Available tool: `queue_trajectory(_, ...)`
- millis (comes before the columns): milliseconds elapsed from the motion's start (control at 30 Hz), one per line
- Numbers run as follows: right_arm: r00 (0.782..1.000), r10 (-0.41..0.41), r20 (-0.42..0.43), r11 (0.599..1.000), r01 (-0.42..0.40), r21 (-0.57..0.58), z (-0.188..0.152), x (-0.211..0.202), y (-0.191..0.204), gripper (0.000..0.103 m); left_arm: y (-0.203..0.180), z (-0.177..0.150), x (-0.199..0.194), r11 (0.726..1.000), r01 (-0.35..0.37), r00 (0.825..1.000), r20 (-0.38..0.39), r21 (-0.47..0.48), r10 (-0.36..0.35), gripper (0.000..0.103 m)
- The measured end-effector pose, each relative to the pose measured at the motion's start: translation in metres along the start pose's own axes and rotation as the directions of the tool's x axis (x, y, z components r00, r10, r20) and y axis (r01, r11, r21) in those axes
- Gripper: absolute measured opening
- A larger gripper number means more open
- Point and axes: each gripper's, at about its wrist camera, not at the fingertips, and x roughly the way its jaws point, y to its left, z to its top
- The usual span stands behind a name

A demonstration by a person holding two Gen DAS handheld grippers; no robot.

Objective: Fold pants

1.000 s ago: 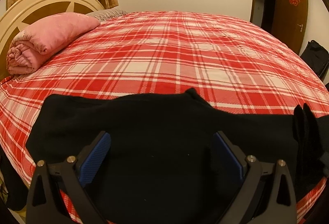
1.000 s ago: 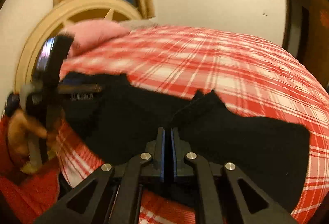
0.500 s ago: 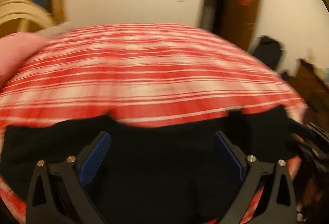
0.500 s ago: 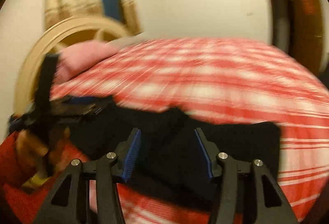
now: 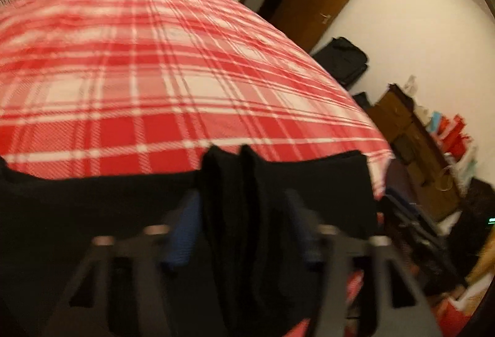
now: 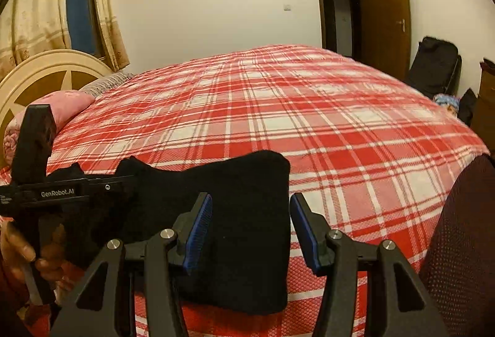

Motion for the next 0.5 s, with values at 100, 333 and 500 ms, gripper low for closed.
queue_trajectory(100,1.000,0.013,-0.009,1.000,-0.013,0.021,-0.001,0.004,-0.002,0.054,-0.002,-0.005,0.003,1.000,0.009,1.000,-0.020,-0.021,-0.009,0.021)
queue_trajectory(333,1.000,-0.024,-0.005,0.999,0.024,0.023,-0.001,0.004,-0.005,0.054,-0.003,-0.005,-0.004,0.999,0.001,1.000,0.026,-0.048,0.000,0.011)
queue_trajectory(500,1.000,-0.019,0.016,1.000,0.018,0.024,0.005,-0.002,-0.006,0.054,-0.008,-0.002,-0.039,1.000,-0.013,0.993,0.115,-0.020,0.015,0.011)
